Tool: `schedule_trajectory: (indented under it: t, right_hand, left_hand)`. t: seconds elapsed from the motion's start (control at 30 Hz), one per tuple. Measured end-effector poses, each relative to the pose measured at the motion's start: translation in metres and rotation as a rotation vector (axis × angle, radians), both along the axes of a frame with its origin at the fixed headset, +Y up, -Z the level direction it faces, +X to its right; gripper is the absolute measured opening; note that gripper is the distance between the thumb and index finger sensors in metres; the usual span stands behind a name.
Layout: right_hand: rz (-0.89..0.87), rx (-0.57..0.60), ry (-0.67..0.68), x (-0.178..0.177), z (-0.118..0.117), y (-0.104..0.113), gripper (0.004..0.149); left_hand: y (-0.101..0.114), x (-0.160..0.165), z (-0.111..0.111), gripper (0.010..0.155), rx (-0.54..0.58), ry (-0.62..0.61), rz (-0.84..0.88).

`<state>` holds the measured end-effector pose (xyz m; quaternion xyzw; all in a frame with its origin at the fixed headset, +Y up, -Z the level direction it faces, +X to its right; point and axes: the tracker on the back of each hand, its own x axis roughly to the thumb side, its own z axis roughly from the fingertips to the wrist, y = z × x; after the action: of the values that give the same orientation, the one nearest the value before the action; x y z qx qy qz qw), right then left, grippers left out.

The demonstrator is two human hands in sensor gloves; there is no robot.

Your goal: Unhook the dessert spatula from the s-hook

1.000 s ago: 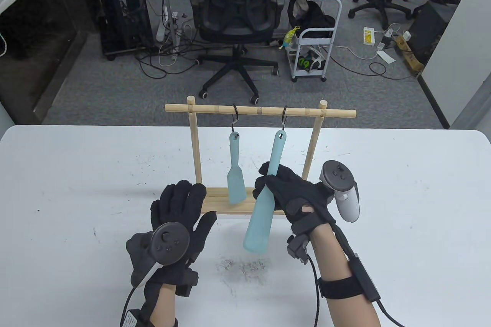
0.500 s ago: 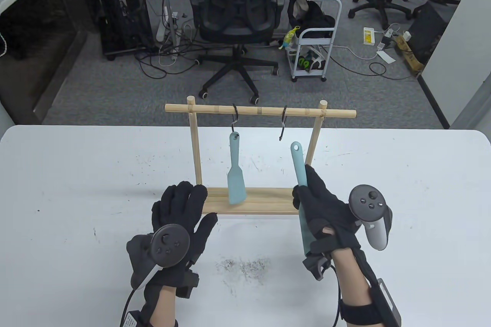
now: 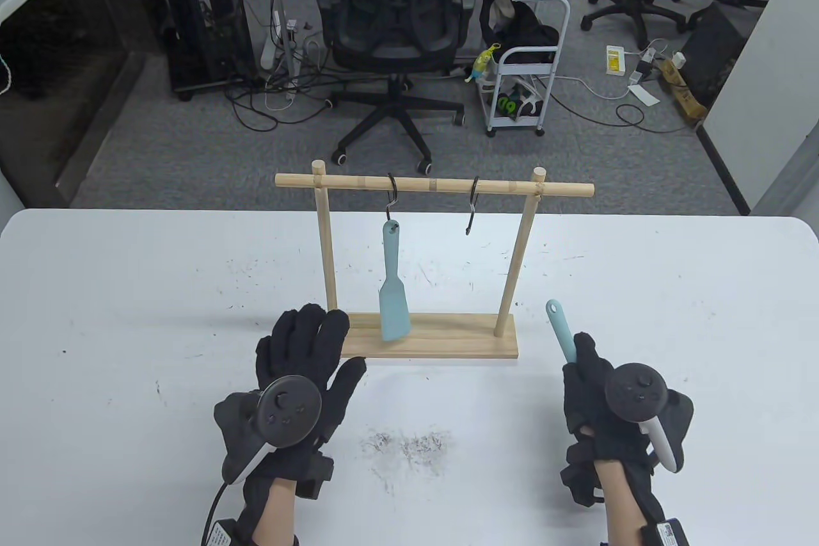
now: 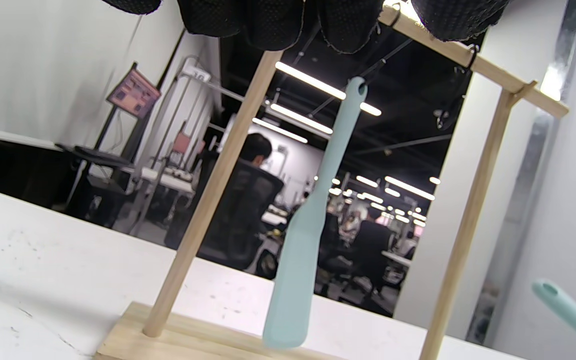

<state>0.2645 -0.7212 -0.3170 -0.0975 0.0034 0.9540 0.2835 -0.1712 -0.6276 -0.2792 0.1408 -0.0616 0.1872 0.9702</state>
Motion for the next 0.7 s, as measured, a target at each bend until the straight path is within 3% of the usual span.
schedule_trajectory:
  t: [0.27, 0.7]
  right_hand:
    - [0.154, -0.193, -0.043, 0.009, -0.01, -0.038, 0.059]
    - [0.486, -0.28, -0.104, -0.013, -0.019, -0.054, 0.057]
  left_hand:
    - [-0.002, 0.006, -0.002, 0.072, -0.014, 0.007, -0.032]
    - [-0.002, 0.008, -0.002, 0.073, -0.013, 0.012, -0.043]
